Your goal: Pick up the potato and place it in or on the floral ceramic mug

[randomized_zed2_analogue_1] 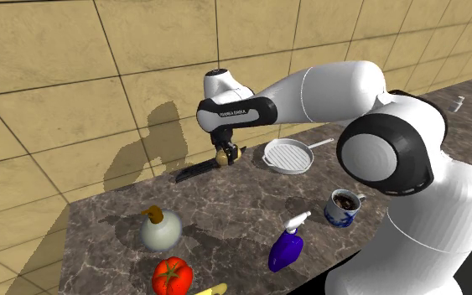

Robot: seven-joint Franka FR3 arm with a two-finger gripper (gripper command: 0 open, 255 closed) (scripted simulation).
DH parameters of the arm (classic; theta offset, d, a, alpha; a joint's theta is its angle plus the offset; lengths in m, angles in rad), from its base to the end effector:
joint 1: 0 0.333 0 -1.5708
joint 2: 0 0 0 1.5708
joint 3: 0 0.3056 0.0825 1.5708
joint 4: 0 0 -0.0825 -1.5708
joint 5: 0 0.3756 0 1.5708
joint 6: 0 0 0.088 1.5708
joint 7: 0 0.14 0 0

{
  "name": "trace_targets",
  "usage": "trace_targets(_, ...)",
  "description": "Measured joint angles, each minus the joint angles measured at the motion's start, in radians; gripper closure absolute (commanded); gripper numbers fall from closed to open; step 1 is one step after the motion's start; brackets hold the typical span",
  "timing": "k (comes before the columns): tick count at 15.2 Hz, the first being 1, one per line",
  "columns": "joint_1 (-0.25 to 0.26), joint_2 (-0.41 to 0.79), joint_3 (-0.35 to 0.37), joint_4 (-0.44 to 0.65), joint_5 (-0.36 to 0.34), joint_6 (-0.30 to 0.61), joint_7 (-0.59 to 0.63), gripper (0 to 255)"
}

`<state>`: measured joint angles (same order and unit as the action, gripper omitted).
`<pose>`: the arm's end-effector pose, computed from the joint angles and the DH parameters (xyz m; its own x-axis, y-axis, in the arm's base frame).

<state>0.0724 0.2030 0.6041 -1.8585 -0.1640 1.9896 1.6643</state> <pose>0.4762 0.3479 0.3853 0.6010 -0.7984 0.0357 -0.7992 -0.6002 0.0305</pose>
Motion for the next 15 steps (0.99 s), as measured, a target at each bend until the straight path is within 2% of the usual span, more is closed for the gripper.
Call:
trace_targets(13, -0.004, -0.041, 0.008, 0.127, 0.032, -0.159, -0.027, 255)
trace_targets(15, -0.028, -0.097, 0.002, 0.077, 0.064, -0.153, -0.061, 255)
